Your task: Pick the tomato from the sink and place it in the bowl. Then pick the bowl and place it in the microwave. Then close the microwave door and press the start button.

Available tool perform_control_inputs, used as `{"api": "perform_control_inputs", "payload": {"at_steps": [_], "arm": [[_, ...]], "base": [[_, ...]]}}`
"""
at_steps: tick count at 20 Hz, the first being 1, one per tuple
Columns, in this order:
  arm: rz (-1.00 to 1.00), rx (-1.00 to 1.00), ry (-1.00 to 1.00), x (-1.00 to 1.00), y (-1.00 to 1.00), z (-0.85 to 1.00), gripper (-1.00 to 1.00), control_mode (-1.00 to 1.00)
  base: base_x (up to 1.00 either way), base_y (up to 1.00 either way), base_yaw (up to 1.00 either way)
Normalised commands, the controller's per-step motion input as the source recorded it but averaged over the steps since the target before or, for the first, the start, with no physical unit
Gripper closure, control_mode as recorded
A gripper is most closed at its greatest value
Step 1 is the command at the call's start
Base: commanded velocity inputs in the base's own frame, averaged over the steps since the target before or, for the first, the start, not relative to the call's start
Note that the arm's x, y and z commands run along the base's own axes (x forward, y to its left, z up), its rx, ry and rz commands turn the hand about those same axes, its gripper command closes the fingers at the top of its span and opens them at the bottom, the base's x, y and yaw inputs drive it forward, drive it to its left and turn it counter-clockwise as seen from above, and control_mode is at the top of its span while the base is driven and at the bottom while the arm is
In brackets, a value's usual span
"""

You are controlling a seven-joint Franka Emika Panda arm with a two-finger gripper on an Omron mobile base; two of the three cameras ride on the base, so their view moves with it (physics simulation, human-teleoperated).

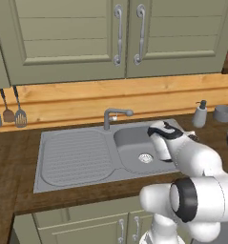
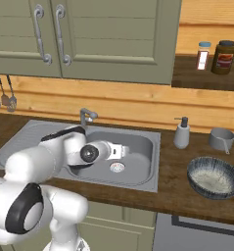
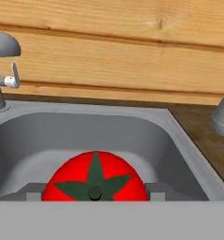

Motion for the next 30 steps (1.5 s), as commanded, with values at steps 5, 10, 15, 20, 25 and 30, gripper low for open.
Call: {"api": "perform_control_inputs", "payload": {"at_steps": [5, 10, 15, 20, 25, 30], "arm": [[-0.03, 0.04, 0.05, -0.12, -0.19, 1.00, 1.00, -1.00], [-0.05, 0.08, 0.15, -0.20, -0.18, 1.00, 1.00, -1.00], [-0.07, 0.12, 0.24, -0.36, -0.28, 1.00, 1.00, -1.00], [-0.15, 0.10, 0.31, -0.51, -0.50, 0.74, 1.00, -1.00], [-0.20, 0.01, 0.06, -0.48, -0.89, 0.00, 1.00, -1.00], [-0.17, 0.04, 0.06, -0.16, -0.96, -0.02, 1.00, -1.00]], "base": [[0.00, 0.00, 0.00], [0.00, 0.00, 0.00], [0.00, 0.00, 0.00], [0.00, 0.00, 0.00], [0.00, 0.00, 0.00], [0.00, 0.00, 0.00]]}}
